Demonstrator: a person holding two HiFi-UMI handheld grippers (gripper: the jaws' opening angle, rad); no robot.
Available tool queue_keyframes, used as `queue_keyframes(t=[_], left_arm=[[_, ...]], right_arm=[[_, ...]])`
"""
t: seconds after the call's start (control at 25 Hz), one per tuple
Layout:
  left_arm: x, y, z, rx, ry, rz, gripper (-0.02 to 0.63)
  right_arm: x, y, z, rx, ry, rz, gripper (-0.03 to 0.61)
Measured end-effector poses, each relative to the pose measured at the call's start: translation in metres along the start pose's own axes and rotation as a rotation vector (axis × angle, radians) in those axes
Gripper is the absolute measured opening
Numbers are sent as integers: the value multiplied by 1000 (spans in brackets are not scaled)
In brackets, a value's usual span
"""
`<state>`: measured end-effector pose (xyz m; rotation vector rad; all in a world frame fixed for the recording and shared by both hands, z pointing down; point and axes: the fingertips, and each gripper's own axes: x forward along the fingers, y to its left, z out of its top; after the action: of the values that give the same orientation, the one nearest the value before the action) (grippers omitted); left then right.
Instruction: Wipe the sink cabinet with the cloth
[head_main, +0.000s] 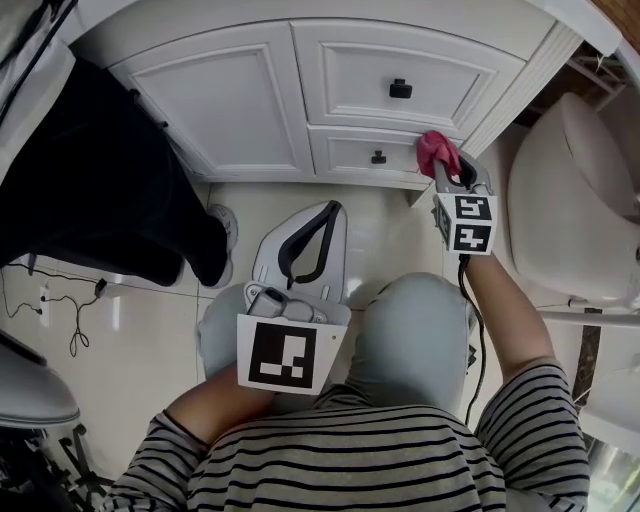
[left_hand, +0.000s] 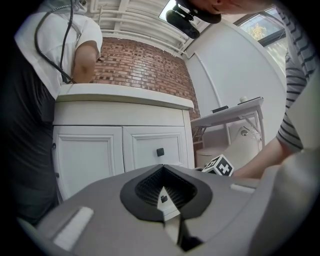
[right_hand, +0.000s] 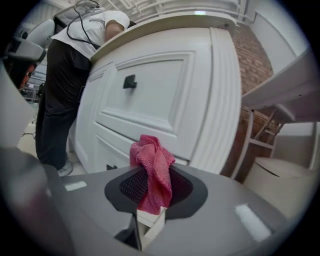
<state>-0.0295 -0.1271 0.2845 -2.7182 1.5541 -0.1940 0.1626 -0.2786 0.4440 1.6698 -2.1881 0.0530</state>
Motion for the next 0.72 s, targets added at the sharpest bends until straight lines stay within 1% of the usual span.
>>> queue_keyframes(t=[0.16,0.24,0.28,0.32,0.36,0.4,0.44,0.52,0.6,0.68,0.72], left_arm=[[1,-1,-1,8,5,4,-2],[1,-2,-1,11,3,5,-2],[1,-2,0,13,1,5,-2],[0,-3,0,15,0,5,-2],[0,-4,0,17,0,5,-2],[-1,-4,0,18,0,5,-2],[-1,-4,0,18,-1,6,-2],[-2,-4,0,21,-3,10,-2],[-4,-3,1,31,-3,16,-2],[-5,-1,0,35,-1,23,-2],[-6,0,0,34,1,26,-2]], right_arm=[[-15,-58,-35,82,54,-148,86],[-22,-80,-46,127,76,-216,84],[-25,-84,-49,141,78,-234,83],[-27,-82,-48,145,72,-231,81],[-27,-71,-42,138,56,-204,81],[-26,-54,-34,123,30,-150,81],[-23,-29,-23,103,-1,-74,81],[-13,30,-4,44,-53,108,81],[-1,89,8,-65,-74,255,81],[10,140,18,-195,-89,346,81],[17,160,21,-241,-93,377,81]])
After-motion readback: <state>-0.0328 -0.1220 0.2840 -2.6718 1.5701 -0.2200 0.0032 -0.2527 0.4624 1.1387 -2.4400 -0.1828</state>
